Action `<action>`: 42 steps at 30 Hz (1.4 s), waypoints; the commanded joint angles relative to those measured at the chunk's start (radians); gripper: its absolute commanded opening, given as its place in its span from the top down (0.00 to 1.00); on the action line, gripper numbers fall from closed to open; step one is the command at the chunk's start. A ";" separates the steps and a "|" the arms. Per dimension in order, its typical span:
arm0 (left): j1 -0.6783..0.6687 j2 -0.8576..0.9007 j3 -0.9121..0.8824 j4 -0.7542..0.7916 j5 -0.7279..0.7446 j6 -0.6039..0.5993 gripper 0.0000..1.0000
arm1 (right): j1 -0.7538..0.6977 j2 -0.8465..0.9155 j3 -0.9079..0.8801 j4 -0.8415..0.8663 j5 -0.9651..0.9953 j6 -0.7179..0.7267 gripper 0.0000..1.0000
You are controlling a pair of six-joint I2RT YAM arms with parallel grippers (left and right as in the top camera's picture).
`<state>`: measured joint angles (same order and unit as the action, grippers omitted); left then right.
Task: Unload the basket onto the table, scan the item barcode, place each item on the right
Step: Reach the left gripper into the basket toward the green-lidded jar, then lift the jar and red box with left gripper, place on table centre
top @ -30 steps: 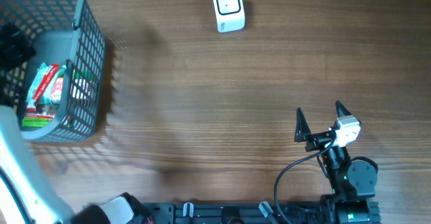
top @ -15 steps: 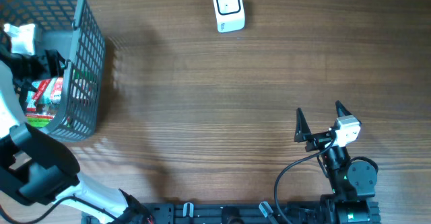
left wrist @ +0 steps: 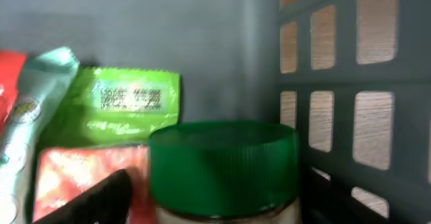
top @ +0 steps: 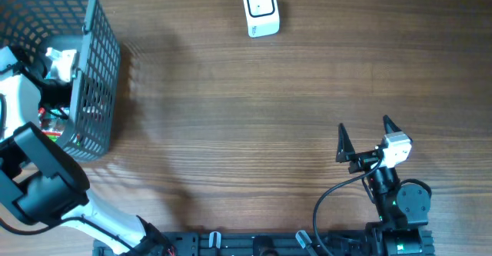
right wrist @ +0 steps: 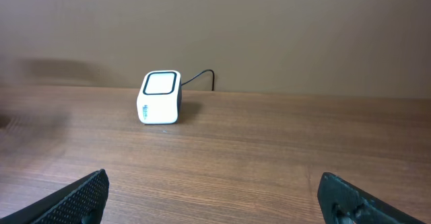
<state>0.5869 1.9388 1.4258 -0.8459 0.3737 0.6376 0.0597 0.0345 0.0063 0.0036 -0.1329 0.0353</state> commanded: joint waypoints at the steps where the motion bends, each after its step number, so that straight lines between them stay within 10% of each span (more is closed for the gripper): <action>1: -0.007 0.036 -0.018 0.017 0.004 0.009 0.33 | -0.007 -0.003 -0.001 0.005 0.006 -0.008 0.00; 15: -0.007 0.038 -0.072 0.074 0.004 0.002 0.28 | -0.007 -0.003 -0.001 0.005 0.006 -0.009 0.00; 18: -0.006 0.033 -0.071 0.097 0.004 0.002 0.53 | -0.007 -0.003 -0.001 0.005 0.006 -0.009 0.00; 22: -0.006 0.001 -0.016 0.098 0.004 -0.027 0.58 | -0.007 -0.003 -0.001 0.005 0.005 -0.008 0.00; 34: -0.006 -0.429 0.114 0.174 0.003 -0.055 0.58 | -0.007 -0.003 -0.001 0.005 0.006 -0.008 0.00; 42: -0.060 -0.718 0.114 0.228 0.012 -0.354 0.63 | -0.007 -0.003 -0.001 0.005 0.005 -0.008 0.00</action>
<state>0.5728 1.2980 1.5185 -0.6254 0.3645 0.4335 0.0597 0.0345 0.0063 0.0036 -0.1333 0.0353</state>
